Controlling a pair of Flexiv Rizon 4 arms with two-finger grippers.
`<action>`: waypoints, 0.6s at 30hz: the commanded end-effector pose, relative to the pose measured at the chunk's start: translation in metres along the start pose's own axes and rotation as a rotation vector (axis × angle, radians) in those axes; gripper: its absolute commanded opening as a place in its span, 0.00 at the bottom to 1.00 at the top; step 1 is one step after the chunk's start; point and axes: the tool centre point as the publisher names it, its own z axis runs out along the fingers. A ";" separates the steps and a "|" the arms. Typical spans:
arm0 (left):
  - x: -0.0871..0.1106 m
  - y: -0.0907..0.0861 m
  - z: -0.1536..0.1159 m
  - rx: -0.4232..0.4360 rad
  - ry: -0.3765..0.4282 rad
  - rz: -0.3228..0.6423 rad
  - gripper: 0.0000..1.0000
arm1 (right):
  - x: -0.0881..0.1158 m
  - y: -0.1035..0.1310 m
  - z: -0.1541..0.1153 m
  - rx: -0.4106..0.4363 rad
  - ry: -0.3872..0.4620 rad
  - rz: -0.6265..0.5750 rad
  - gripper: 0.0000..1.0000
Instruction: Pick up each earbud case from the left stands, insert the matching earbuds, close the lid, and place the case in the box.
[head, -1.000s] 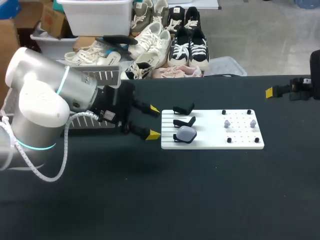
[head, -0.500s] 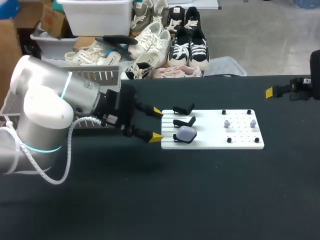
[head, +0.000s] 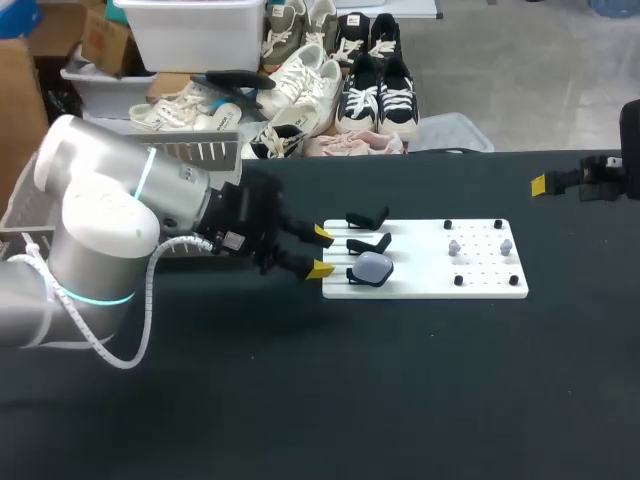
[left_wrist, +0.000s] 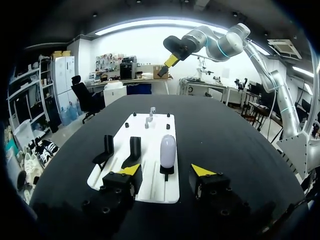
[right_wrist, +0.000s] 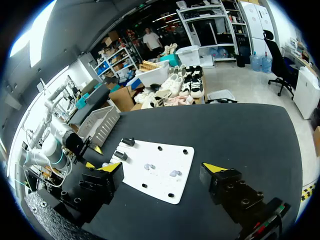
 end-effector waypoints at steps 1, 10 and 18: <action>0.000 0.001 0.004 0.001 -0.002 -0.002 0.59 | 0.000 -0.001 0.000 -0.005 0.001 -0.001 1.00; -0.002 -0.001 0.013 0.006 -0.011 -0.004 0.58 | 0.000 -0.001 0.000 -0.005 0.001 -0.001 1.00; -0.001 -0.004 0.020 0.015 -0.018 -0.015 0.62 | 0.000 -0.001 0.000 -0.005 0.001 -0.001 1.00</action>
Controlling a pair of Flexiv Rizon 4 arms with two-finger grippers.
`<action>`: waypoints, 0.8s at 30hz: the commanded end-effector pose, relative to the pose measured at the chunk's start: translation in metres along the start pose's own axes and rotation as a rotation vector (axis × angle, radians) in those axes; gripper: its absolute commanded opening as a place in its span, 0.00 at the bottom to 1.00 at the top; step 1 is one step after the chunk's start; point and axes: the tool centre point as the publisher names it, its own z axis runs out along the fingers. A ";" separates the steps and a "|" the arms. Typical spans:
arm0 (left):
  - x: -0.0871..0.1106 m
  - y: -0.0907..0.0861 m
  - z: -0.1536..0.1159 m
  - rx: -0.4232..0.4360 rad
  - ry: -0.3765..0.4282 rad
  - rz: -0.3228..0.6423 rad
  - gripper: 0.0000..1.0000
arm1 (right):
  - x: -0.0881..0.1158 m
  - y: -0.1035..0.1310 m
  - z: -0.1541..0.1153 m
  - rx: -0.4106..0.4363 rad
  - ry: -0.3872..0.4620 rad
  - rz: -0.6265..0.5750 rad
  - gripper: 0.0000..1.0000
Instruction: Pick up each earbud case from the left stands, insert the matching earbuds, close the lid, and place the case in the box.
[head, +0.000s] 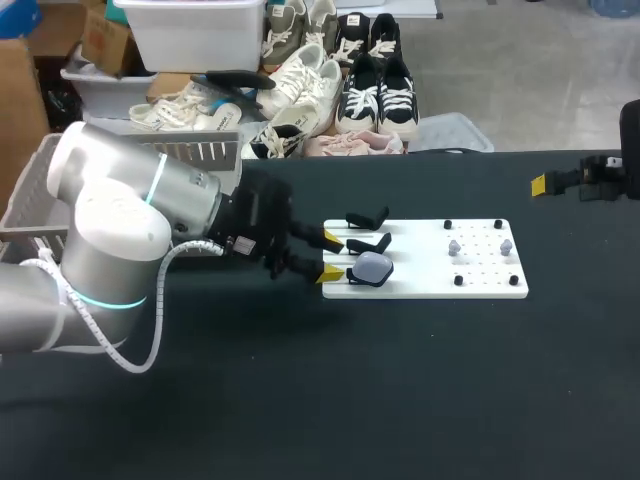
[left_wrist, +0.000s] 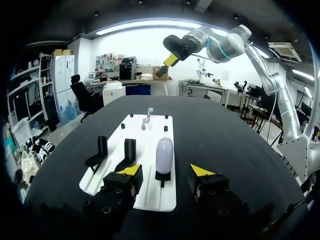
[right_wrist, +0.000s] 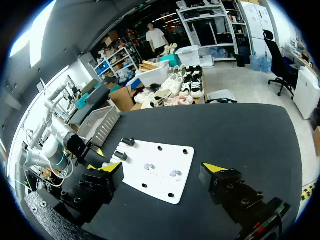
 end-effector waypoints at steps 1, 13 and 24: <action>0.002 0.002 0.005 0.000 -0.002 0.001 0.60 | 0.000 -0.001 0.000 -0.005 0.001 -0.001 1.00; 0.002 0.007 0.016 0.002 -0.002 -0.002 0.52 | 0.000 -0.001 0.000 -0.005 0.001 -0.001 1.00; 0.001 0.010 0.026 0.013 0.005 0.001 0.57 | 0.000 -0.001 0.000 -0.005 0.001 -0.001 1.00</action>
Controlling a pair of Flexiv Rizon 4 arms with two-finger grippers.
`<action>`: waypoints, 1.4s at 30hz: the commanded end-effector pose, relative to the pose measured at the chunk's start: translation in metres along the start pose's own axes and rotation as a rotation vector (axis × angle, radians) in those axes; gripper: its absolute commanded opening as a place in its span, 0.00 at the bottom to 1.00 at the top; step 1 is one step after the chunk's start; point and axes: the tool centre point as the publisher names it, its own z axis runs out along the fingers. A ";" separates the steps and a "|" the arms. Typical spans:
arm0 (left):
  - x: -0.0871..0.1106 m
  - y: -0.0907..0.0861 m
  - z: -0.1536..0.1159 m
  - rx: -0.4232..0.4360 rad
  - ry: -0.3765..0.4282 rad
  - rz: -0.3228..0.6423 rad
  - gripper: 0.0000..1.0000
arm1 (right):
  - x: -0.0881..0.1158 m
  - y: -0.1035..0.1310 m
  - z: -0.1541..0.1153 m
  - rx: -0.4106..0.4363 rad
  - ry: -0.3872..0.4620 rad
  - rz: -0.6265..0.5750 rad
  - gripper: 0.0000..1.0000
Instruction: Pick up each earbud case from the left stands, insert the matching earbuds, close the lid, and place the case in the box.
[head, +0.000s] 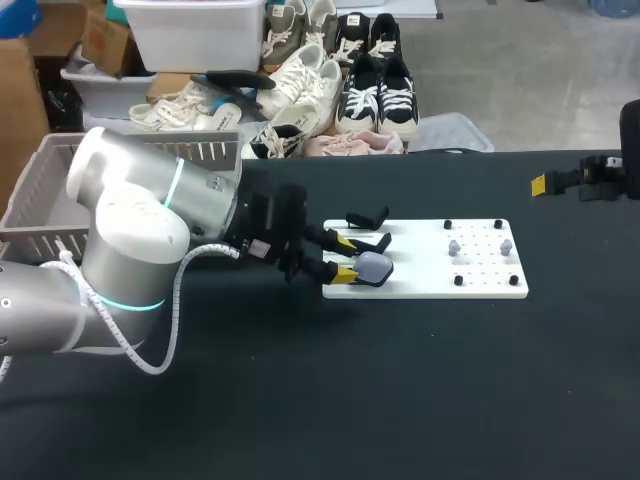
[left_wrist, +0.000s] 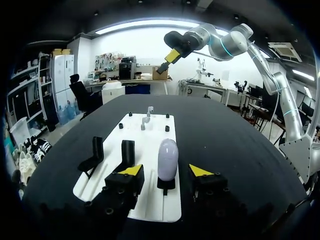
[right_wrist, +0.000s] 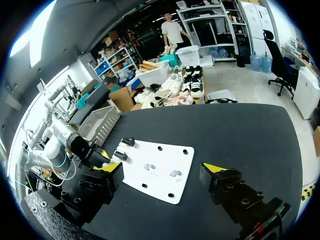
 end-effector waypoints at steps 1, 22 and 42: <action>0.001 0.005 0.005 0.011 0.005 0.000 0.57 | 0.000 -0.001 0.000 -0.005 0.001 -0.001 1.00; -0.002 0.003 0.016 0.040 0.007 -0.004 0.55 | 0.000 -0.001 0.000 -0.005 0.001 -0.001 1.00; -0.001 0.006 0.024 0.040 0.010 -0.005 0.49 | 0.000 -0.001 0.000 -0.005 0.001 -0.001 1.00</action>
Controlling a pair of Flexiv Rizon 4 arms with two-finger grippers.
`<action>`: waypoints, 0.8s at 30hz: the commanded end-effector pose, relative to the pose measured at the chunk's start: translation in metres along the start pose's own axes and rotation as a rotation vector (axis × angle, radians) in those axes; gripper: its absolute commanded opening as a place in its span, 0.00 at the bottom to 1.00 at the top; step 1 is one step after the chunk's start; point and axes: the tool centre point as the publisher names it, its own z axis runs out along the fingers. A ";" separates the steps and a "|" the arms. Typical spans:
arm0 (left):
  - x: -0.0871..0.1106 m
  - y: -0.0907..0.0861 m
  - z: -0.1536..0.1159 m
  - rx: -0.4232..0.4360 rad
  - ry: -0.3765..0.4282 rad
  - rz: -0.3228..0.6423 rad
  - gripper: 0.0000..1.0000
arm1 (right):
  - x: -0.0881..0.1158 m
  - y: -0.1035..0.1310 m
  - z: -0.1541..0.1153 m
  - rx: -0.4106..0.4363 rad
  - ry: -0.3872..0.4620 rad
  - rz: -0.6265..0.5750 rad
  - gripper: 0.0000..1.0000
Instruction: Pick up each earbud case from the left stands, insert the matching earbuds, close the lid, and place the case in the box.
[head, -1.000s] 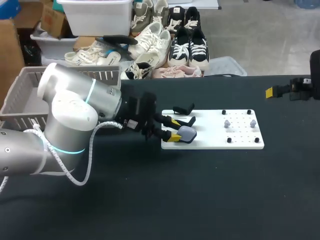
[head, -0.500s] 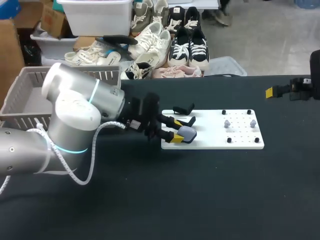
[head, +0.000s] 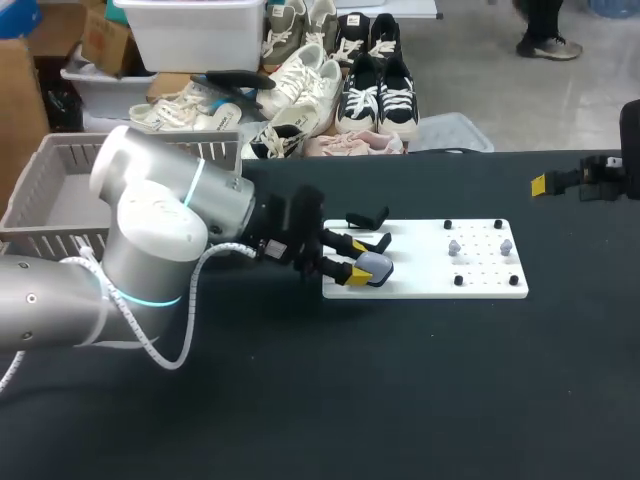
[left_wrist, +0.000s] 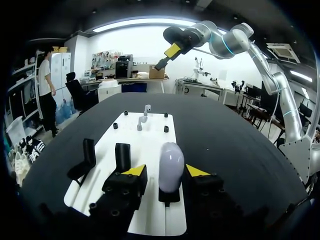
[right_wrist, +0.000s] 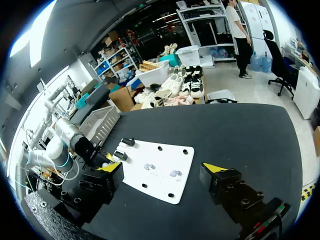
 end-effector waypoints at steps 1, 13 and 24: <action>0.001 0.003 0.003 0.004 0.005 -0.001 0.49 | 0.000 -0.001 0.000 -0.005 0.001 -0.001 1.00; 0.002 0.003 0.004 0.002 0.009 0.002 0.49 | 0.000 -0.001 0.000 -0.005 0.001 -0.001 1.00; 0.005 -0.002 0.001 0.004 0.014 0.003 0.00 | 0.000 -0.001 0.000 -0.005 0.001 -0.001 1.00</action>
